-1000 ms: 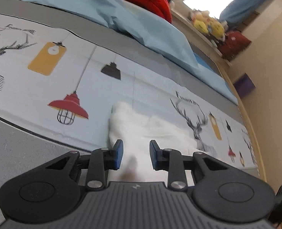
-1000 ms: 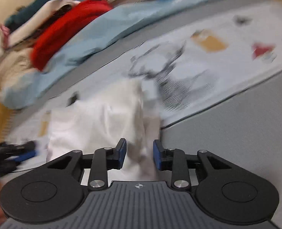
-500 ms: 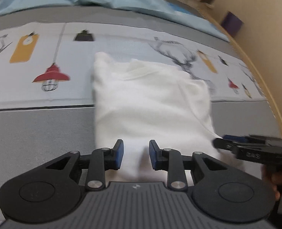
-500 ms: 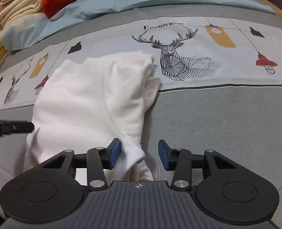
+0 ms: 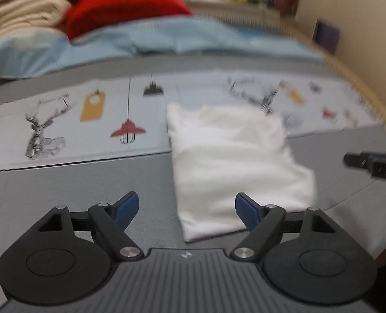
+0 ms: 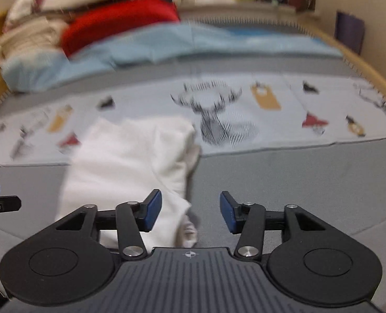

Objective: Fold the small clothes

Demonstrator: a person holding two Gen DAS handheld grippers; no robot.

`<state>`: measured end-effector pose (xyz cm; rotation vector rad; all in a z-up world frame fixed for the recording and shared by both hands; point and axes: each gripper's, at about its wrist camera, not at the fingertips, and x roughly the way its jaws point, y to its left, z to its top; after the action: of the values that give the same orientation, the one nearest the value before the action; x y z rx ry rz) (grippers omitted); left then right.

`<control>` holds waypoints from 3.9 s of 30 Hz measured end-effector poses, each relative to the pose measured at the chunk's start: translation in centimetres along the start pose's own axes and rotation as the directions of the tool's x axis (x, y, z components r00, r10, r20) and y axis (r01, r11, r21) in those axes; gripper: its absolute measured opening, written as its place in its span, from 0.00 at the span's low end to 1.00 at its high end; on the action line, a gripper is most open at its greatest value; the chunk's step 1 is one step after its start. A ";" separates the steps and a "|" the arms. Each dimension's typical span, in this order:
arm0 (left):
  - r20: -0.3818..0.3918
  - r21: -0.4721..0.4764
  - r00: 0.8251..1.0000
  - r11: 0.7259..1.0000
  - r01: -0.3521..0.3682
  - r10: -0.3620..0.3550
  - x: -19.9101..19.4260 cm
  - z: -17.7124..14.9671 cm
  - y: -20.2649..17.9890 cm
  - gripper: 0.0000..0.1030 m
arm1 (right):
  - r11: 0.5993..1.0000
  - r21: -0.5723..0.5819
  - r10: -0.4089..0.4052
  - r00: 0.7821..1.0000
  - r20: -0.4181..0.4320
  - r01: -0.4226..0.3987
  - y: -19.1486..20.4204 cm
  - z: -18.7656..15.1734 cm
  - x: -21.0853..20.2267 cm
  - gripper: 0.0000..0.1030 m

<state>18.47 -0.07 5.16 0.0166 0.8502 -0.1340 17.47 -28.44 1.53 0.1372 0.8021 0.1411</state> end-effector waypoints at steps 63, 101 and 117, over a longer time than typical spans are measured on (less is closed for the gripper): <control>0.007 -0.162 0.999 0.986 -0.043 0.045 -1.8 -7.6 -4.7 0.92 | 0.997 -0.047 -0.051 0.998 0.047 0.054 6.3 -7.3 -4.9 0.78; 0.001 -0.167 0.999 0.985 -0.039 0.040 -1.7 -7.5 -4.5 0.92 | 0.998 -0.041 -0.050 0.998 0.039 0.051 6.1 -7.4 -4.7 0.78; 0.001 -0.166 0.999 0.985 -0.038 0.039 -1.8 -7.5 -4.4 0.92 | 0.998 -0.041 -0.049 0.998 0.037 0.050 6.0 -7.3 -4.7 0.78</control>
<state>11.16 -3.74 1.70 -0.1235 0.8537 -0.0266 8.50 -22.90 0.90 0.0798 0.7651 0.1086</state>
